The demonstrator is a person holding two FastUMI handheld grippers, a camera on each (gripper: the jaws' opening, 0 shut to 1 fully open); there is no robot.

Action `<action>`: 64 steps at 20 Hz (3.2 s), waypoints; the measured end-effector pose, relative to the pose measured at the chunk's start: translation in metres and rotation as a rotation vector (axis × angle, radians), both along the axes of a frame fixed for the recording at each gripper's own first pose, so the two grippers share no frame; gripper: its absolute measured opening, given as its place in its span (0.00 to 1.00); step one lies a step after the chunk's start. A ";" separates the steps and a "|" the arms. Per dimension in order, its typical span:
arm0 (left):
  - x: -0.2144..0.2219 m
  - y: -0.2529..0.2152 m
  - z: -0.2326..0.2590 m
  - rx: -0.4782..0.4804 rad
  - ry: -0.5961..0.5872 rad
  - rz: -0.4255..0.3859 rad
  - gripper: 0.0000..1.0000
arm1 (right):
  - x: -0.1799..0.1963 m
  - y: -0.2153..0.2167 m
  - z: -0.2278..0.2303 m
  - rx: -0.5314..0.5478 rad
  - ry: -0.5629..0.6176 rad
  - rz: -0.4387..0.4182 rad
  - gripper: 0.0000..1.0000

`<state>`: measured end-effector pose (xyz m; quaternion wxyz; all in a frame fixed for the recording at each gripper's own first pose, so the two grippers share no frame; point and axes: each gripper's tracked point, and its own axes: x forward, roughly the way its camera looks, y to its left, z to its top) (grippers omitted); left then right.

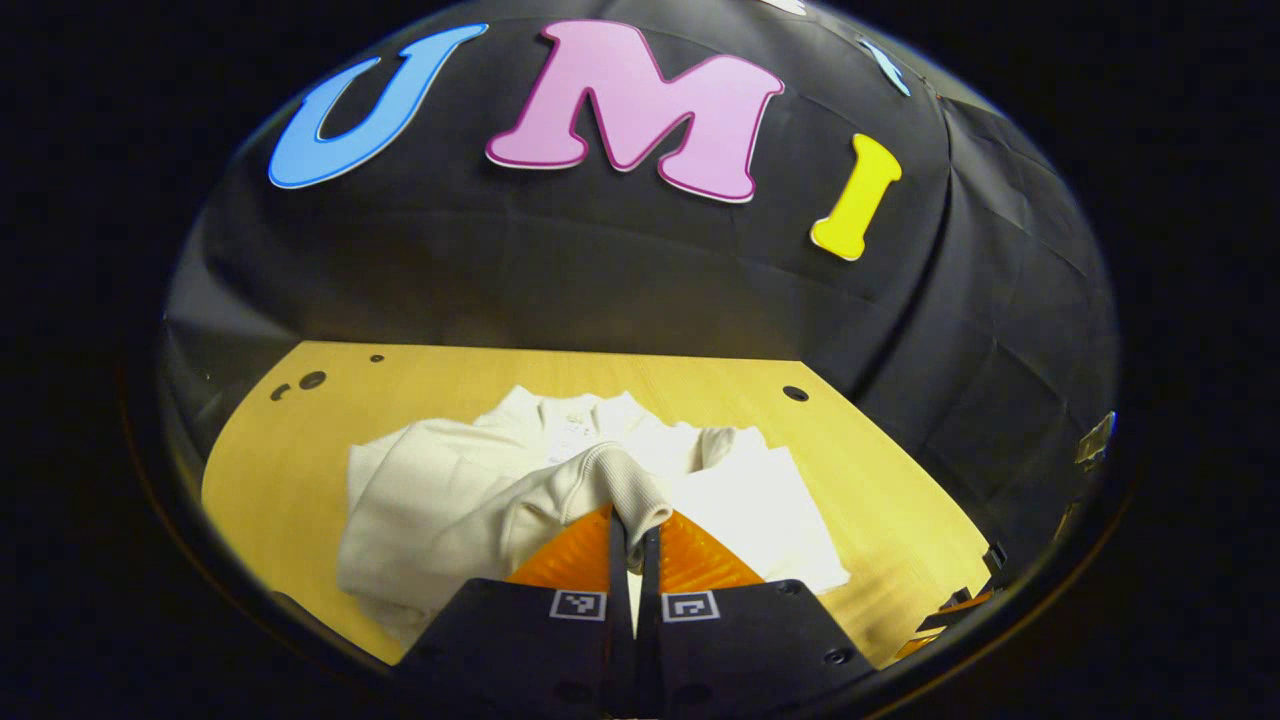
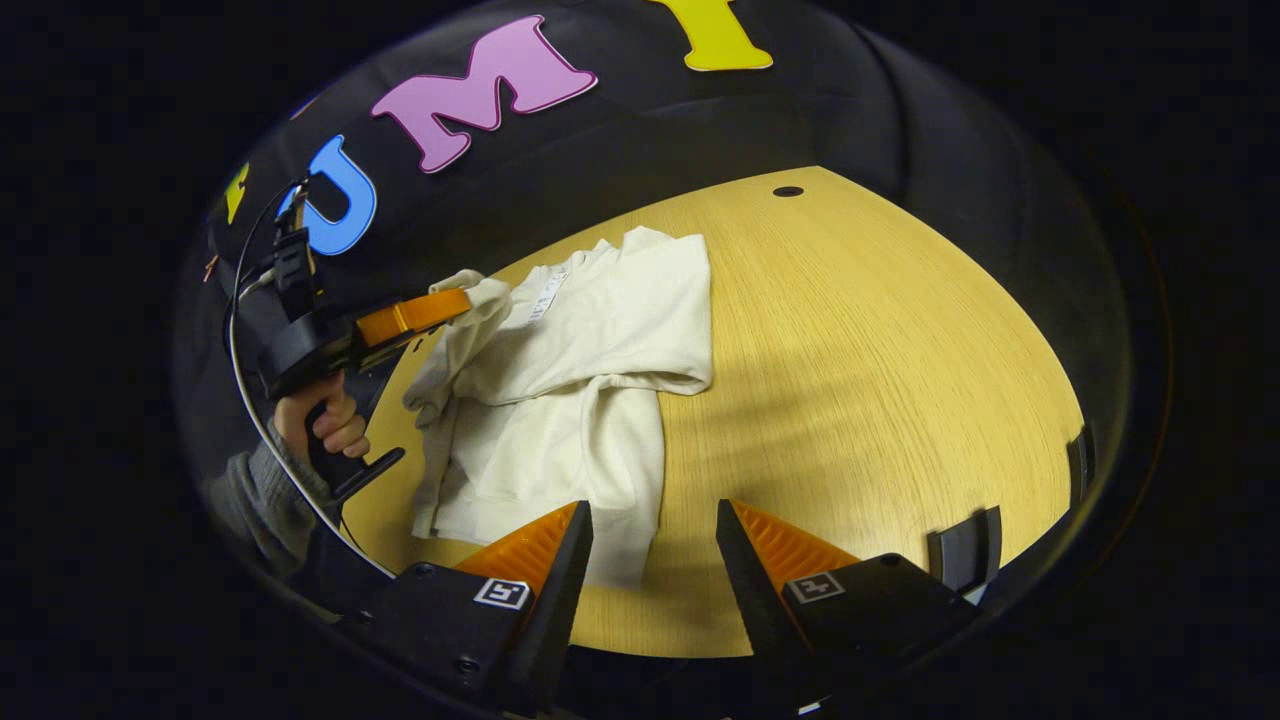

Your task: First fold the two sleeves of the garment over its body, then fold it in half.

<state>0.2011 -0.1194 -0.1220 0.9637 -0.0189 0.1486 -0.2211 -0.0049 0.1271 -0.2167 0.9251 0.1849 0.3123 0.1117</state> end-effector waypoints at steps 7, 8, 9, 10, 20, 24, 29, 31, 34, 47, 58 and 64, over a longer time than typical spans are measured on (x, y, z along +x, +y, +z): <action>0.009 -0.042 -0.050 0.077 0.042 0.017 0.06 | 0.006 -0.005 -0.013 0.001 0.025 0.036 0.77; 0.009 -0.040 -0.056 0.090 0.048 0.028 0.06 | 0.008 -0.004 -0.013 0.000 0.025 0.043 0.77; 0.010 -0.040 -0.059 0.094 0.056 0.032 0.09 | 0.008 -0.002 -0.014 0.000 0.023 0.049 0.77; 0.009 -0.039 -0.063 0.092 0.069 0.033 0.11 | 0.009 -0.001 -0.014 -0.001 0.022 0.054 0.77; -0.015 -0.010 -0.054 0.095 0.056 0.073 0.76 | 0.004 0.013 -0.015 -0.007 0.018 0.069 0.77; -0.045 0.028 -0.045 0.101 0.030 0.090 0.80 | 0.000 0.021 -0.015 -0.013 0.014 0.076 0.77; -0.083 0.100 -0.055 0.124 0.048 0.103 0.80 | -0.005 0.033 -0.019 -0.022 0.016 0.082 0.77; -0.098 0.132 -0.065 0.157 0.061 0.120 0.81 | -0.008 0.038 -0.023 -0.030 0.023 0.086 0.77; -0.118 0.171 -0.087 0.189 0.103 0.155 0.81 | -0.012 0.045 -0.032 -0.050 0.037 0.094 0.77; -0.138 0.190 -0.158 0.219 0.300 0.144 0.81 | 0.008 0.054 -0.058 -0.141 0.093 0.077 0.76; -0.140 0.173 -0.166 0.183 0.349 0.055 0.63 | 0.016 0.070 -0.064 -0.263 0.105 0.108 0.56; -0.141 0.176 -0.163 0.076 0.397 0.083 0.12 | 0.014 0.080 -0.061 -0.192 0.096 0.143 0.10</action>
